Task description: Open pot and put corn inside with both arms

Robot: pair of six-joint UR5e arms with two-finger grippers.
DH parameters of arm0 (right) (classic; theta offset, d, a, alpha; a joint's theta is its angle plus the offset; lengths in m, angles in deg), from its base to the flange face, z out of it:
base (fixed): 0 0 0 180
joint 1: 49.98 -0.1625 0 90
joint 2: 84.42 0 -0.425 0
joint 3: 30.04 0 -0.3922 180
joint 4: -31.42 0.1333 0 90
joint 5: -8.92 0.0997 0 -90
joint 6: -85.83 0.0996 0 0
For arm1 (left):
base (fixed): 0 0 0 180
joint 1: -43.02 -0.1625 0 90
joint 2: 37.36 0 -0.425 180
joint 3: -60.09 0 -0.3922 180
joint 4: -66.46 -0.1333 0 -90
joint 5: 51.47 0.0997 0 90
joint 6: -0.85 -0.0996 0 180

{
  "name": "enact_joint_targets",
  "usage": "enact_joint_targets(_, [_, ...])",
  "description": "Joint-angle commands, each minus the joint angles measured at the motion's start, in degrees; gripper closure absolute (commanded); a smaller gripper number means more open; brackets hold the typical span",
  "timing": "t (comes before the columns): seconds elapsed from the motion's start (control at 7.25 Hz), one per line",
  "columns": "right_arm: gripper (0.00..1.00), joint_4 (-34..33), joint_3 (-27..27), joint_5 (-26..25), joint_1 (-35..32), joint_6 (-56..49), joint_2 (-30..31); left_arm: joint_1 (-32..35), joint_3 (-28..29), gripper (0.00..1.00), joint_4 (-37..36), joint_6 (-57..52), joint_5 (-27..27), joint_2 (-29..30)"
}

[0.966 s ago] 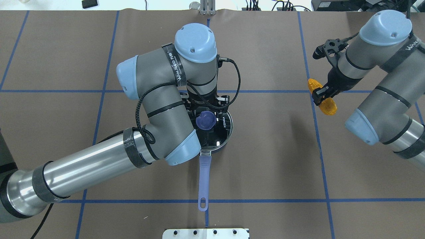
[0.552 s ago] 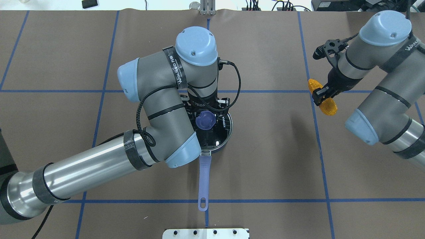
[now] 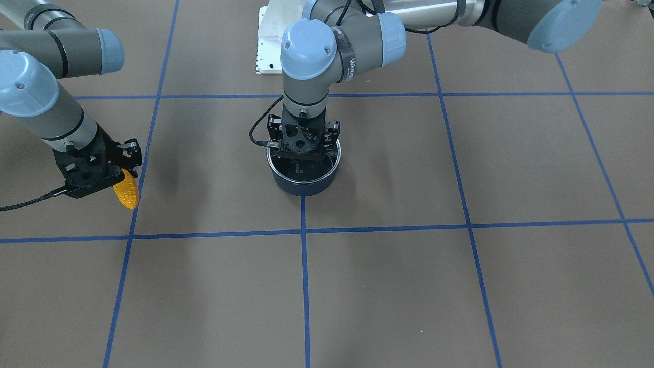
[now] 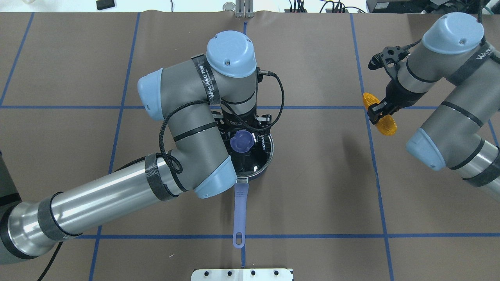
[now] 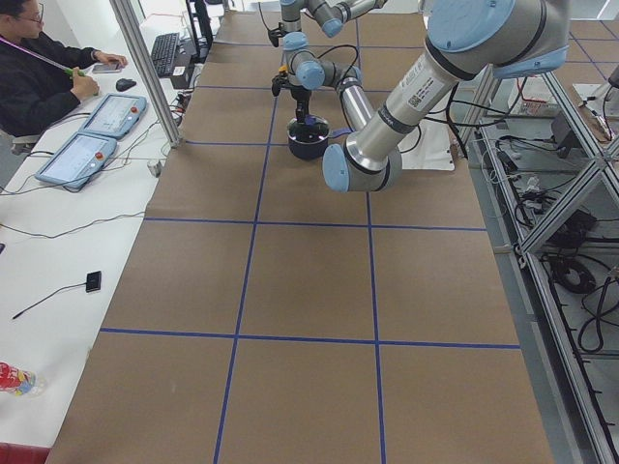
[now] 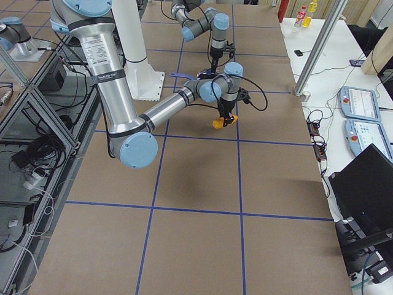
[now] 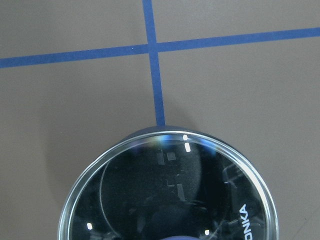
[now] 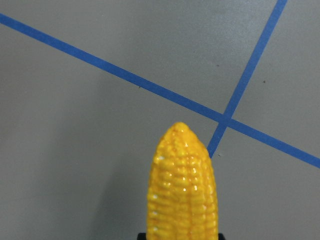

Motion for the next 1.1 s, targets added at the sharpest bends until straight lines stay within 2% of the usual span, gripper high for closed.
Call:
enact_joint_targets(0.0, [0.60,0.1,0.1,0.0,0.1,0.0,0.0,-0.1,-0.3,0.18,0.0,1.3,-0.2,0.0])
enact_joint_targets(0.55, [0.60,0.1,0.2,-0.2,0.1,0.0,0.0,-1.3,-0.3,0.24,0.1,2.0,-0.1,-0.5])
enact_joint_targets(0.83, [0.60,0.1,0.2,-0.3,0.3,0.0,0.0,-1.2,-0.7,0.42,0.0,2.3,-0.1,-0.6])
enact_joint_targets(0.97, [0.60,0.1,0.2,-0.4,0.4,0.0,0.0,-1.2,-0.8,0.44,0.0,2.3,-0.1,-0.5])
